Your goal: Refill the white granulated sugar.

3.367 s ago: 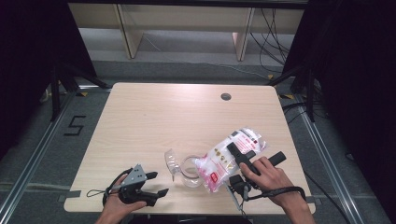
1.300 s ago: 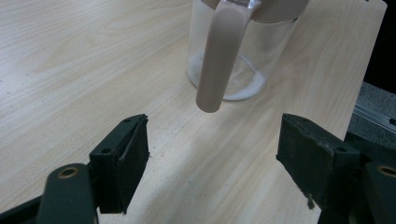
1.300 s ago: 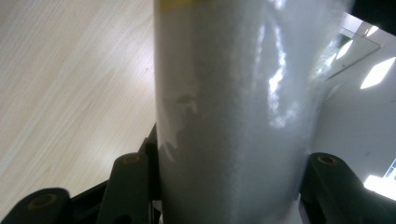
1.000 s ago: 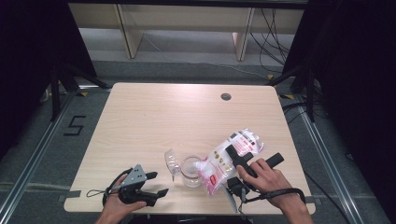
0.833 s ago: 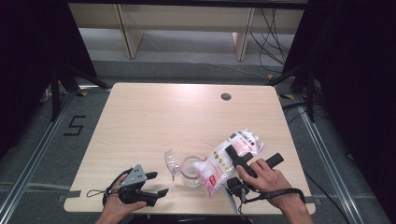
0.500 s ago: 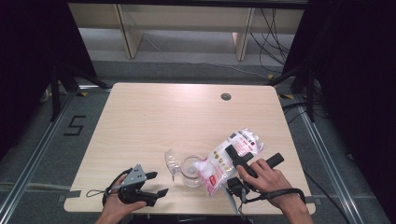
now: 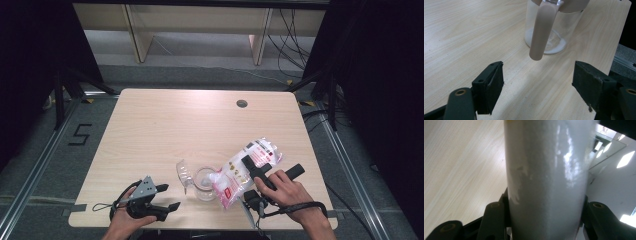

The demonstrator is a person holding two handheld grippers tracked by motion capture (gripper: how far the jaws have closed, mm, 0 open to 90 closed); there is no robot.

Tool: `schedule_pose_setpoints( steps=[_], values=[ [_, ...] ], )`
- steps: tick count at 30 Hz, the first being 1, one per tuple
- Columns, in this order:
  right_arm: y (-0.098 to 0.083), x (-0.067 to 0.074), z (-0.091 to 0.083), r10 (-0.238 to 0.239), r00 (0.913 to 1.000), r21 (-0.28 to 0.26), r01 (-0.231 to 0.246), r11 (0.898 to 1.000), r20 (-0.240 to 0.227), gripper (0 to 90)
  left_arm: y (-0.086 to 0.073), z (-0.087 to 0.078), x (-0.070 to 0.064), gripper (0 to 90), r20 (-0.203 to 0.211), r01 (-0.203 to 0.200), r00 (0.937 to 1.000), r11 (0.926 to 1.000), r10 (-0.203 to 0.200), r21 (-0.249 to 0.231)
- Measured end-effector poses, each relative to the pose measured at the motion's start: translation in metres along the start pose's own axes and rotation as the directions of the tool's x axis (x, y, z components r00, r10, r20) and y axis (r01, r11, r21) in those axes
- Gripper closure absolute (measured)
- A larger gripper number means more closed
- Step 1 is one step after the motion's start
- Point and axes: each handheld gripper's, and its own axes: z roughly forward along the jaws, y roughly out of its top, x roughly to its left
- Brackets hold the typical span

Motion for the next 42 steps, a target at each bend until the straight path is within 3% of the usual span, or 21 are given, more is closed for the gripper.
schedule_pose_setpoints(
  steps=[3, 4, 5, 8, 9, 12, 14, 16, 18, 20, 21, 23, 32, 33, 35, 39, 42],
  values=[
    [-0.0003, 0.0, -0.0003, 0.001, 1.0, 0.003, -0.001, 1.0, 0.0, 54.2, -0.0004, 0.0003, 0.0, 24.4, -0.004, -0.003, 1.0, 1.0, 0.003, -0.005],
    [-0.0003, 0.0, -0.0003, 0.001, 1.0, 0.003, -0.001, 1.0, 0.0, 54.2, -0.001, 0.0008, -0.0015, 24.4, -0.006, 0.026, 0.9996, 0.9996, -0.026, -0.007],
    [-0.0005, -0.0001, -0.0004, 0.005, 1.0, 0.002, -0.005, 1.0, -0.001, 54.2, -0.0003, 0.0006, 0.0, 24.4, -0.001, -0.002, 1.0, 1.0, 0.002, -0.009],
    [-0.0009, 0.001, -0.0007, 0.023, 0.9997, 0.006, -0.023, 1.0, -0.003, 54.3, -0.0003, 0.0004, -0.0002, 24.4, -0.001, 0.0, 1.0, 1.0, 0.0, -0.007],
    [-0.0011, 0.0001, -0.0009, 0.005, 1.0, 0.003, -0.005, 1.0, -0.001, 54.4, -0.0002, 0.0003, 0.0, 24.4, 0.002, -0.001, 1.0, 1.0, 0.001, -0.005],
    [-0.0014, 0.0006, -0.0007, 0.007, 1.0, 0.002, -0.007, 1.0, 0.0, 54.5, 0.0, 0.0, -0.0004, 24.4, -0.007, 0.002, 1.0, 1.0, -0.002, 0.002],
    [-0.0014, 0.0008, -0.0008, 0.006, 1.0, 0.002, -0.006, 1.0, 0.002, 54.6, -0.0008, 0.0005, -0.0013, 24.4, -0.003, 0.024, 0.9997, 0.9997, -0.024, -0.003],
    [-0.0014, 0.0001, -0.0009, -0.013, 0.9999, 0.004, 0.013, 1.0, 0.002, 54.7, 0.0001, -0.0001, 0.0001, 24.4, 0.0, -0.002, 1.0, 1.0, 0.002, 0.001],
    [-0.0005, 0.0009, -0.0006, 0.006, 1.0, -0.002, -0.006, 1.0, 0.002, 54.8, -0.0004, 0.0004, -0.0001, 24.5, -0.001, -0.001, 1.0, 1.0, 0.001, -0.008],
    [-0.0002, 0.0003, -0.0007, -0.004, 1.0, -0.007, 0.004, 1.0, 0.008, 54.9, -0.0003, 0.0005, 0.0001, 24.5, -0.001, 0.001, 1.0, 1.0, -0.001, -0.008],
    [0.0001, 0.0002, -0.0009, -0.006, 0.9999, -0.006, 0.006, 1.0, 0.009, 54.9, -0.0009, 0.0008, -0.0016, 24.4, -0.004, 0.031, 0.9995, 0.9995, -0.031, -0.009],
    [0.0004, -0.0005, -0.0016, -0.012, 0.9999, -0.004, 0.012, 1.0, 0.007, 55.0, -0.0004, 0.0006, -0.0002, 24.5, -0.001, 0.0, 1.0, 1.0, 0.0, -0.008],
    [0.0015, -0.0018, -0.0035, -0.03, 0.9995, -0.004, 0.03, 1.0, 0.002, 55.4, -0.0007, 0.0013, -0.0001, 24.4, 0.005, 0.008, 1.0, 0.9999, -0.008, -0.01],
    [0.0015, -0.0018, -0.0035, -0.03, 0.9995, -0.007, 0.03, 1.0, 0.01, 55.5, -0.0013, 0.0017, -0.0016, 24.4, 0.002, 0.035, 0.9994, 0.9993, -0.035, -0.01],
    [0.002, -0.0005, -0.0034, 0.0, 0.9996, -0.014, 0.001, 1.0, 0.03, 55.5, -0.0008, 0.0012, -0.0007, 24.4, 0.002, 0.018, 0.9998, 0.9998, -0.018, -0.006],
    [0.0016, -0.0028, -0.0048, -0.022, 0.9992, -0.015, 0.023, 1.0, 0.034, 55.7, -0.0002, 0.0003, -0.0001, 24.4, -0.004, 0.007, 1.0, 1.0, -0.007, 0.001],
    [0.0015, -0.0021, -0.0046, -0.014, 0.9992, -0.016, 0.014, 1.0, 0.038, 55.9, -0.0006, 0.0009, -0.0004, 24.4, -0.006, 0.005, 1.0, 0.9999, -0.006, -0.01]
  ],
)
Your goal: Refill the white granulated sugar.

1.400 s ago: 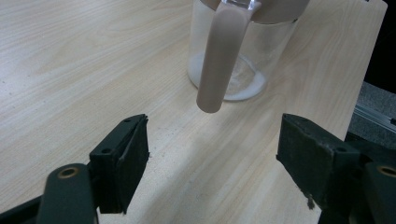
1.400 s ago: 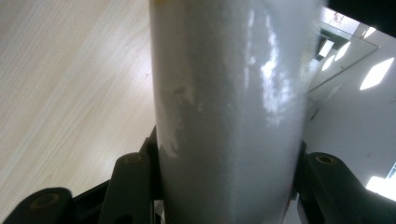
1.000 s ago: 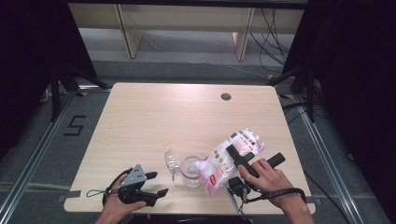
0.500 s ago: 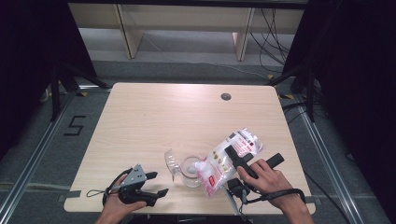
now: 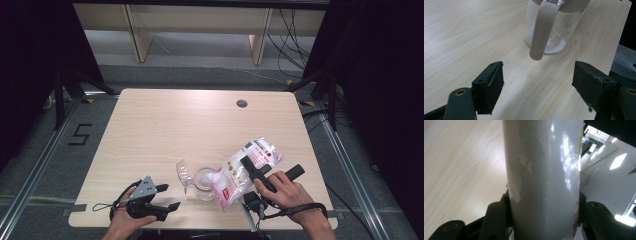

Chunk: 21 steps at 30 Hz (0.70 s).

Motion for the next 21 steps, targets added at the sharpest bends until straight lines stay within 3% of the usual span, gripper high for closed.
schedule_pose_setpoints(
  steps=[4, 5, 8, 12, 13, 17, 18, 19, 21],
  values=[
    [0.0008, 0.0019, 0.0002, 0.002, 1.0, 0.005, -0.002, 1.0, 0.007, 56.1, 0.0007, -0.0012, 0.0003, 24.4, -0.003, -0.002, 1.0, 0.9999, 0.002, 0.016],
    [0.0007, 0.0014, -0.0001, -0.003, 1.0, 0.005, 0.003, 1.0, 0.002, 56.2, -0.0001, -0.0006, -0.001, 24.4, 0.0, 0.023, 0.9997, 0.9997, -0.023, 0.009],
    [0.0012, 0.0017, 0.0007, -0.007, 1.0, -0.004, 0.007, 1.0, 0.002, 56.3, -0.0003, 0.0003, -0.0007, 24.4, 0.002, 0.028, 0.9996, 0.9996, -0.028, -0.003],
    [0.0011, 0.0014, -0.0006, 0.002, 1.0, -0.005, -0.002, 1.0, 0.004, 56.5, 0.0003, -0.001, -0.0001, 24.4, 0.004, 0.011, 0.9999, 0.9999, -0.011, 0.008],
    [0.0012, 0.0015, -0.0007, 0.001, 0.9999, -0.004, 0.0, 1.0, 0.012, 56.6, -0.0003, 0.0002, -0.0007, 24.4, 0.002, 0.028, 0.9996, 0.9996, -0.028, 0.0],
    [0.0009, 0.0, -0.0019, 0.007, 1.0, -0.008, -0.007, 1.0, 0.005, 57.0, -0.0005, 0.0002, -0.0012, 24.4, -0.001, 0.026, 0.9997, 0.9997, -0.026, -0.002],
    [0.0012, 0.0004, -0.0022, 0.009, 1.0, -0.005, -0.009, 1.0, 0.002, 57.0, 0.0004, -0.0012, -0.001, 24.4, -0.006, 0.018, 0.9998, 0.9997, -0.018, 0.019],
    [0.0016, 0.0005, -0.0026, -0.002, 0.9999, 0.001, 0.002, 1.0, 0.016, 57.0, 0.0002, -0.0003, 0.0002, 24.4, 0.0, -0.002, 1.0, 1.0, 0.002, 0.004],
    [0.0015, 0.0014, -0.0023, 0.02, 0.9998, -0.008, -0.02, 1.0, 0.002, 57.2, 0.0, -0.0001, -0.0001, 24.4, 0.0, 0.0, 1.0, 1.0, 0.0, -0.001]
  ],
)
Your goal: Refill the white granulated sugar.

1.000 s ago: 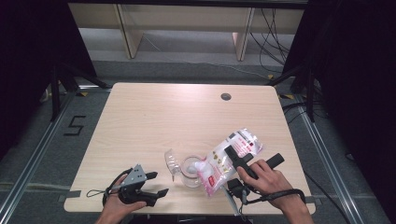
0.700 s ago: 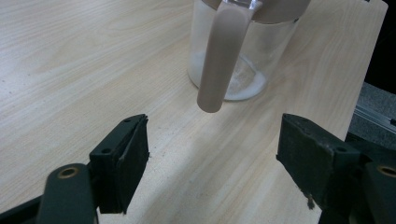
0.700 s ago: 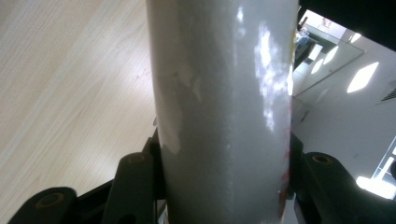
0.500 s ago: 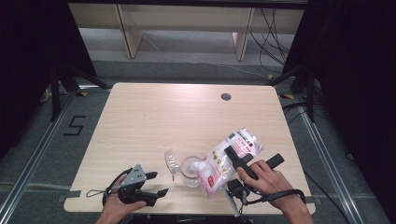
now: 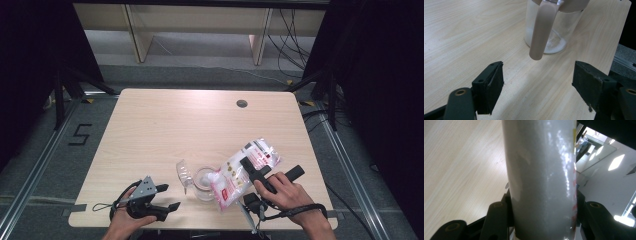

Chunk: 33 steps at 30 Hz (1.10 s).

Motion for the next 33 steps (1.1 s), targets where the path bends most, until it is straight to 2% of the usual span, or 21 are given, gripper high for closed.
schedule_pose_setpoints(
  steps=[1, 2, 6, 9, 10, 14, 15, 22, 24, 33],
  values=[
    [-0.0003, -0.0005, 0.0001, -0.018, 0.9998, 0.001, 0.018, 1.0, 0.005, 57.2, 0.0001, 0.0, 0.0002, 24.4, 0.0, 0.0, 1.0, 1.0, 0.0, 0.001],
    [-0.0003, -0.0005, 0.0003, -0.018, 0.9998, -0.002, 0.018, 1.0, 0.002, 57.3, -0.0004, 0.0003, -0.0007, 24.4, 0.002, 0.028, 0.9996, 0.9996, -0.028, 0.001],
    [-0.0001, -0.0001, 0.0005, -0.021, 0.9997, 0.004, 0.021, 1.0, 0.009, 57.5, -0.0004, 0.0003, -0.0007, 24.4, 0.002, 0.028, 0.9996, 0.9996, -0.028, 0.0],
    [0.0002, 0.0007, 0.0007, -0.017, 0.9998, 0.003, 0.017, 1.0, 0.008, 57.6, 0.0005, -0.0008, 0.0007, 24.4, 0.007, -0.008, 0.9999, 1.0, 0.008, 0.006],
    [0.0002, 0.0009, 0.0008, -0.005, 1.0, 0.004, 0.005, 1.0, 0.003, 57.7, 0.0005, -0.0007, 0.0007, 24.4, 0.007, -0.004, 1.0, 1.0, 0.004, 0.005],
    [0.0004, 0.0008, 0.0006, -0.008, 1.0, 0.002, 0.008, 1.0, 0.0, 58.0, 0.0007, -0.0012, 0.0008, 24.4, 0.005, -0.005, 1.0, 0.9999, 0.004, 0.011],
    [0.0005, 0.0007, 0.0007, -0.021, 0.9998, -0.001, 0.021, 1.0, 0.007, 58.1, 0.0007, -0.0011, 0.0008, 24.4, 0.005, -0.003, 1.0, 0.9999, 0.003, 0.011],
    [0.0006, 0.0006, 0.0011, -0.017, 0.9998, -0.006, 0.017, 1.0, 0.006, 58.5, 0.0004, -0.0008, 0.0008, 24.4, 0.007, -0.004, 1.0, 1.0, 0.004, 0.006],
    [0.0006, 0.0011, 0.0008, -0.003, 1.0, -0.004, 0.003, 1.0, 0.002, 58.6, 0.0004, -0.0007, 0.0007, 24.4, 0.007, -0.005, 1.0, 1.0, 0.005, 0.005],
    [0.0005, 0.0005, 0.0004, -0.013, 0.9999, -0.013, 0.013, 1.0, 0.006, 59.1, 0.0005, -0.0008, 0.0005, 24.5, 0.007, -0.005, 1.0, 1.0, 0.005, 0.006]
  ],
)
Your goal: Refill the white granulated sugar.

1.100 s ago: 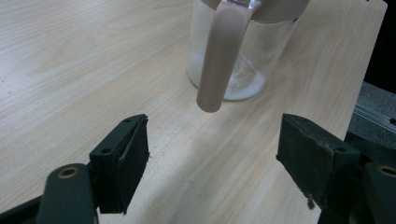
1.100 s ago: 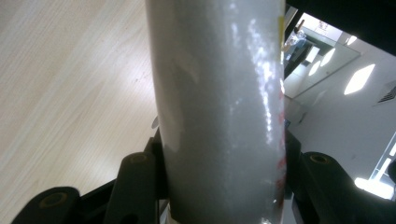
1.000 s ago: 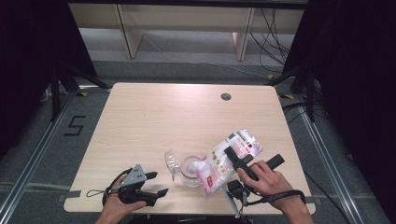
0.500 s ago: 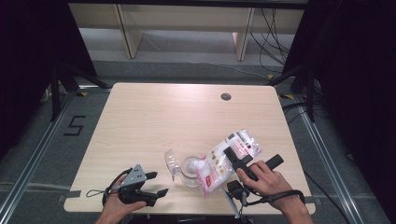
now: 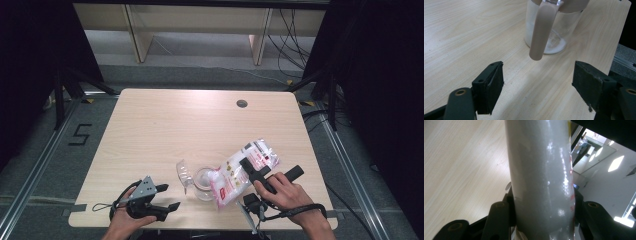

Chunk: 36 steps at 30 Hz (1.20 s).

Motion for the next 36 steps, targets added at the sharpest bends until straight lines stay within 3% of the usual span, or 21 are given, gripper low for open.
schedule_pose_setpoints(
  steps=[16, 17, 21, 22, 36],
  values=[
    [0.0011, 0.0035, 0.003, -0.006, 1.0, -0.009, 0.006, 1.0, 0.001, 61.0, -0.0004, 0.0004, 0.0, 24.6, -0.002, -0.001, 1.0, 1.0, 0.001, 0.0],
    [0.0012, 0.0038, 0.0029, -0.007, 1.0, -0.006, 0.007, 1.0, 0.004, 61.1, -0.001, 0.0007, -0.0016, 24.6, -0.006, 0.027, 0.9996, 0.9996, -0.027, -0.002],
    [0.001, 0.0044, 0.0039, 0.004, 1.0, -0.009, -0.004, 1.0, -0.008, 61.6, -0.0008, 0.0005, -0.0013, 24.7, -0.01, 0.019, 0.9998, 0.9998, -0.018, 0.001],
    [0.0007, 0.0049, 0.0039, -0.006, 1.0, -0.011, 0.006, 1.0, 0.002, 61.6, -0.0004, 0.0005, -0.0004, 24.7, -0.004, 0.001, 1.0, 1.0, -0.001, -0.002],
    [0.0004, 0.0058, 0.0047, 0.001, 1.0, -0.014, -0.001, 1.0, -0.004, 62.1, -0.0001, 0.0, -0.0001, 24.9, 0.001, 0.001, 1.0, 1.0, -0.001, -0.001]
  ],
)
